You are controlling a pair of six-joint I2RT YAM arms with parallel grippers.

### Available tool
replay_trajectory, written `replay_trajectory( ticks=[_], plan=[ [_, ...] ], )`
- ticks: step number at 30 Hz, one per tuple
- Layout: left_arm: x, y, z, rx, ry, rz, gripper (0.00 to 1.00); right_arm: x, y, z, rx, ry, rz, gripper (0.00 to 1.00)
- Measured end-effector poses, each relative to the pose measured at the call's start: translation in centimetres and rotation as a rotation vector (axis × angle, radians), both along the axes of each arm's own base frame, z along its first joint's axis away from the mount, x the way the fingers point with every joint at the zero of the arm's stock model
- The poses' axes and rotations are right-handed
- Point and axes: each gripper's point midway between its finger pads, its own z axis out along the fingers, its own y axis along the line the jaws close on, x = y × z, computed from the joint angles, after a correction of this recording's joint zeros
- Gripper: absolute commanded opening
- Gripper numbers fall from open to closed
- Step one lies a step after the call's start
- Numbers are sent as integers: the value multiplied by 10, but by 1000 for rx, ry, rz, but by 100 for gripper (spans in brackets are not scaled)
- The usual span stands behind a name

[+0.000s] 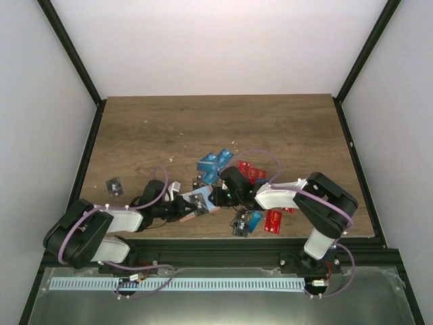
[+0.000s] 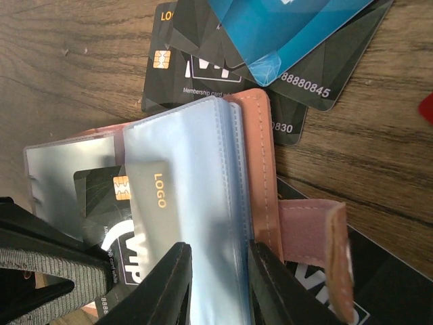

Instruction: Put the credit cards into the card holder

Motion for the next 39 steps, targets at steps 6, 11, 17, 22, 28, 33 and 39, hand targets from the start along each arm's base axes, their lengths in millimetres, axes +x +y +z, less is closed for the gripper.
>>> replay_trajectory(
  ticks=[6, 11, 17, 22, 28, 33, 39],
  plan=[
    [4, 0, 2, 9, -14, -24, 4, 0, 0, 0, -1, -4, 6, 26],
    [7, 8, 4, 30, -30, -15, 4, 0, 1, -1, -2, -8, 15, 26],
    [11, 13, 2, 51, -41, -13, 4, 1, 5, -1, 3, -9, 26, 26],
    [15, 12, 0, 52, -38, -12, 4, 1, 6, -1, 4, -8, 29, 26],
    [19, 7, -2, 26, -33, -18, 4, 1, 6, -1, 4, -7, 30, 26],
    [20, 3, -3, 2, -23, -20, 4, 1, 6, 0, 7, -4, 31, 26],
    [22, 0, -3, -17, -14, -19, 4, 1, 6, 0, 12, 3, 31, 26]
  ],
)
